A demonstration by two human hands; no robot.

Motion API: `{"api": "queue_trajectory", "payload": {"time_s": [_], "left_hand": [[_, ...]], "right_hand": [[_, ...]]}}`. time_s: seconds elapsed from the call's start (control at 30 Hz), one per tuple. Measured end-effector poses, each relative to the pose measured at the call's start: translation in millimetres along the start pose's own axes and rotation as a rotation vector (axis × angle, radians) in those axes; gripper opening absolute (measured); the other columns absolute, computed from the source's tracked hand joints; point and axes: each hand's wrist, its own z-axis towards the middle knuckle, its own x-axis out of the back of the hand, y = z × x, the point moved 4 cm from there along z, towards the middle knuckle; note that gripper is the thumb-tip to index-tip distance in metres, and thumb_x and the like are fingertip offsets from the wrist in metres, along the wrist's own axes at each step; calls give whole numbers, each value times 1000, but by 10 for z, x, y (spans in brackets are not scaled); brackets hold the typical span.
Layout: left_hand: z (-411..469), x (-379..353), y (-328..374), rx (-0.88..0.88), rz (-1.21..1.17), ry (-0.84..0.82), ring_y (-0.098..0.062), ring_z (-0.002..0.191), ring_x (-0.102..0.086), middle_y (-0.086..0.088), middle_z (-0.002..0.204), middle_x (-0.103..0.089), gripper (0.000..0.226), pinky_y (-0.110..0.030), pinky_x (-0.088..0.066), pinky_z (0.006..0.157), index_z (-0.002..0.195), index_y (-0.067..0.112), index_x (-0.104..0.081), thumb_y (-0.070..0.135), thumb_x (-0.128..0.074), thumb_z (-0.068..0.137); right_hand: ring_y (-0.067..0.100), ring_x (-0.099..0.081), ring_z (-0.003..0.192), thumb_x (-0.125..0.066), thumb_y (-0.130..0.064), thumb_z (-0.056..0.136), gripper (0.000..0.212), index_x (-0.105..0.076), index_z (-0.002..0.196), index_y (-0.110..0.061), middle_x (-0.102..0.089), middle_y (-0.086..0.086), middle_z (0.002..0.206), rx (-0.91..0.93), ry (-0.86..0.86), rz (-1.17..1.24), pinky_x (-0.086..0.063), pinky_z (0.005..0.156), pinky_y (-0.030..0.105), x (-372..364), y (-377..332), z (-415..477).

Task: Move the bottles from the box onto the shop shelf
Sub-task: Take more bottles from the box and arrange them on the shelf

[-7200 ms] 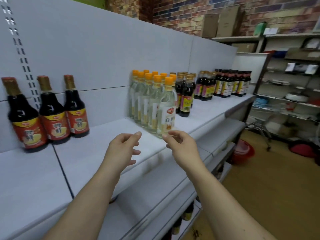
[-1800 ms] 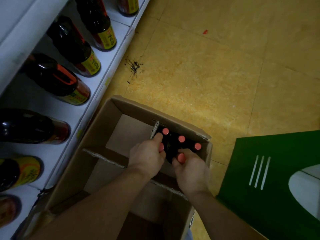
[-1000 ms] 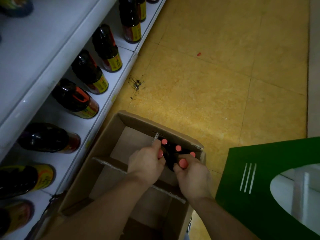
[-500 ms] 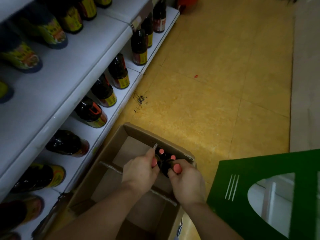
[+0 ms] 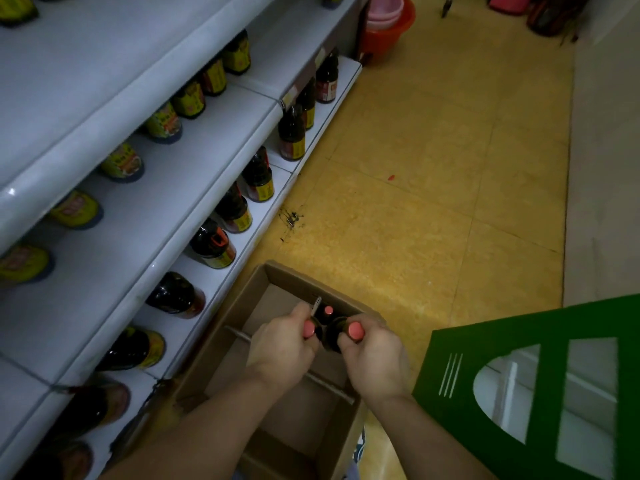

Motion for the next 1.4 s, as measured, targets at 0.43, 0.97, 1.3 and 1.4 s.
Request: {"api": "queue_trajectory", "payload": {"time_s": [0.43, 0.97, 1.3, 1.4], "left_hand": [[-498, 828, 464, -35, 32, 72, -30, 89, -67, 2, 85, -69, 20, -38, -52, 71, 93, 30, -41, 37, -59, 91], [-1049, 1789, 915, -61, 20, 243, -29, 81, -62, 3, 76, -58, 18, -36, -44, 63, 90, 24, -47, 35, -61, 88], [-1287, 2270, 1087, -66, -43, 343, -25, 74, -61, 2, 74, -61, 20, -41, -53, 65, 84, 21, -49, 35, -64, 83], [-1375, 2419, 1154, -75, -67, 374, -22, 69, -59, 3, 70, -58, 21, -35, -44, 56, 82, 21, -48, 33, -66, 83]], "right_hand": [[17, -66, 83, -64, -40, 90, 9, -62, 97, -35, -70, -8, 91, 75, 47, -59, -57, 75, 36, 698, -580, -489], [23, -62, 78, -66, -37, 91, 13, -54, 88, -32, -64, -4, 82, 196, 88, 13, -47, 64, 33, 1440, -1241, -950], [21, -61, 69, -66, -34, 84, 15, -57, 79, -24, -62, -5, 74, 292, 131, 87, -54, 64, 43, 1823, -1617, -1111], [18, -57, 65, -68, -29, 84, 20, -53, 73, -23, -59, -4, 70, 339, 147, 122, -49, 58, 41, 1953, -1724, -1153]]}}
